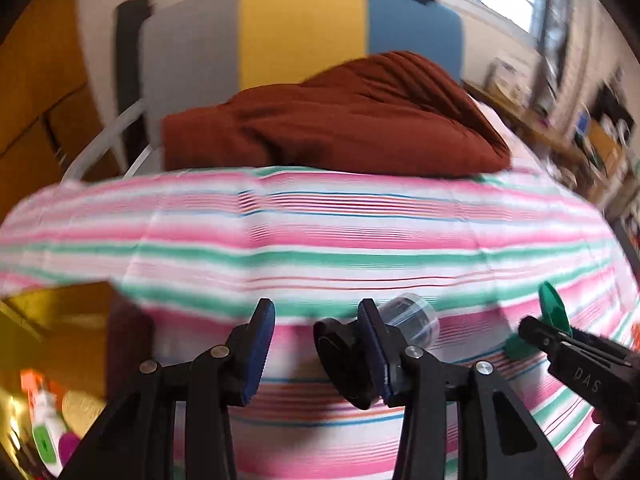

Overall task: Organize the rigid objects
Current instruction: 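Grasp the black-capped clear canister with the left gripper, then carry the clear canister into the tray, stand it upright, open the left gripper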

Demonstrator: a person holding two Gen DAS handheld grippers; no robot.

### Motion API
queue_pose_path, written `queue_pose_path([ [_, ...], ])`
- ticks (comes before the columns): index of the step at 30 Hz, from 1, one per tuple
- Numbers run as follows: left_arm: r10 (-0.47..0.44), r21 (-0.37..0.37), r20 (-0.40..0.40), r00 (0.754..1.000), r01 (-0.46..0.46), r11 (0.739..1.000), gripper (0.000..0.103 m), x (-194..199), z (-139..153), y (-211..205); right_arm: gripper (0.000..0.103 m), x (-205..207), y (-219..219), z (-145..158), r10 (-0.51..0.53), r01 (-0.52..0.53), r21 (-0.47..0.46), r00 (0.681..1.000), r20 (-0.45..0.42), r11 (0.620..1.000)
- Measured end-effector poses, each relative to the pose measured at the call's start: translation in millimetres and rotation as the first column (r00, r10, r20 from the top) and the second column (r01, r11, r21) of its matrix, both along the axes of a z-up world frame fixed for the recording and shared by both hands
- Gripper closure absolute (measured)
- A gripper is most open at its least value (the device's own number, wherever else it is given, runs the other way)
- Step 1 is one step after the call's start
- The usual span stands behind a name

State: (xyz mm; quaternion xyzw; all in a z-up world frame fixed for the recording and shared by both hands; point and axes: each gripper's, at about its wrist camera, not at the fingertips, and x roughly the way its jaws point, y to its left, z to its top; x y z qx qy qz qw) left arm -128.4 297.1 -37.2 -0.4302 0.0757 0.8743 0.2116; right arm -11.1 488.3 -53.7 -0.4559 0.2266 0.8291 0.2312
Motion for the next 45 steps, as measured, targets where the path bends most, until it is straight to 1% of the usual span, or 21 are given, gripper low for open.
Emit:
queue_pose_path([
  [2,0.047,0.004,-0.014,0.999,-0.047,0.999,0.059,2.1,1.5,-13.7,0.064,-0.1,0.2,-0.1,0.0,0.0,0.0,1.0,0.0,1.0],
  [3,0.067,-0.009,-0.024,0.997,-0.067,0.998,0.059,4.1,1.5,-19.2,0.063,-0.2,-0.1,-0.2,0.0,0.0,0.001,1.0,0.0,1.0],
  [6,0.11,-0.014,-0.015,0.994,-0.11,0.994,0.059,11.1,-1.4,-29.9,0.063,-0.7,-2.0,-0.9,0.004,-0.004,0.004,1.0,0.003,1.0],
  [8,0.122,-0.028,-0.018,0.992,-0.123,0.992,0.059,18.8,-3.2,-35.7,0.063,-0.6,-2.2,-0.9,0.004,-0.004,0.003,1.0,0.003,1.0],
  [10,0.114,-0.051,-0.018,0.993,-0.115,0.992,0.059,27.8,-7.8,-37.8,0.063,-1.0,-1.9,-0.8,0.005,-0.005,0.002,1.0,0.003,1.0],
  [12,0.105,-0.073,0.003,0.994,-0.105,0.992,0.059,41.6,-15.9,-41.3,0.063,-1.6,-0.9,-1.7,0.005,-0.005,-0.002,1.0,0.008,1.0],
  [14,0.107,-0.044,0.033,0.994,-0.105,0.993,0.059,47.8,-21.1,-45.0,0.063,-2.9,-0.5,-6.6,0.007,-0.007,-0.022,1.0,0.023,1.0],
  [16,0.12,0.013,0.051,0.991,-0.121,0.993,0.059,58.9,-23.7,-53.6,0.063,-2.6,0.8,-11.9,0.003,-0.001,-0.054,0.999,0.033,0.999],
  [18,0.133,0.064,0.049,0.99,-0.136,0.989,0.059,69.5,-23.9,-60.6,0.063,-1.3,3.2,-15.1,-0.002,0.005,-0.087,1.0,0.03,0.996],
  [19,0.139,0.073,0.036,0.99,-0.141,0.987,0.058,74.5,-22.9,-62.4,0.063,-1.3,3.3,-14.7,-0.003,0.006,-0.09,1.0,0.028,0.996],
  [22,0.103,0.112,-0.015,0.995,-0.101,0.989,0.04,89.5,-17.0,-58.7,0.063,-1.5,3.0,-11.8,-0.001,0.003,-0.081,1.0,0.019,0.997],
  [24,0.045,0.091,-0.06,0.997,-0.039,0.995,0.038,92.9,-12.2,-46.5,0.063,-0.7,3.1,-12.5,0.001,0.001,-0.087,1.0,0.016,0.996],
  [27,-0.015,0.056,-0.093,0.996,0.02,0.998,0.038,88.5,-7.1,-26.6,0.063,0.7,3.8,-10.3,0.0,0.001,-0.085,1.0,0.005,0.996],
  [30,-0.03,-0.011,-0.087,0.996,0.029,1.0,0.036,72.2,-11.3,-11.5,0.061,0.4,2.2,-4.9,-0.003,0.003,-0.053,1.0,-0.008,0.999],
  [32,-0.019,-0.042,-0.088,0.996,0.015,0.999,0.036,65.7,-14.2,-5.9,0.06,-0.5,1.3,-1.6,0.001,-0.001,-0.025,1.0,-0.011,1.0],
  [34,-0.012,-0.032,-0.082,0.997,0.01,0.999,0.036,60.0,-17.0,-5.2,0.059,-1.2,2.9,-1.0,-0.001,0.001,-0.03,1.0,-0.013,1.0],
  [36,-0.016,-0.01,-0.086,0.996,0.015,1.0,0.037,57.2,-18.5,-6.8,0.059,-1.1,5.2,-2.2,-0.004,0.003,-0.042,1.0,-0.02,0.999],
  [37,-0.021,0.001,-0.088,0.996,0.021,1.0,0.045,55.8,-18.7,-7.1,0.059,-1.8,5.6,-2.6,-0.004,0.003,-0.035,1.0,-0.018,0.999],
  [38,-0.032,0.015,-0.091,0.995,0.033,0.999,0.06,56.2,-18.6,-7.6,0.059,-2.4,5.9,-2.7,-0.002,0.001,-0.028,1.0,-0.018,1.0],
  [41,-0.062,0.004,-0.111,0.992,0.063,0.998,0.06,59.1,-19.5,-7.4,0.062,-2.7,7.2,-2.2,0.004,-0.005,-0.021,0.999,-0.033,1.0],
  [45,-0.075,0.036,-0.111,0.991,0.079,0.996,0.06,66.8,-17.9,-18.2,0.063,-1.0,9.5,-2.3,0.0,-0.001,-0.025,0.999,-0.045,1.0],
])
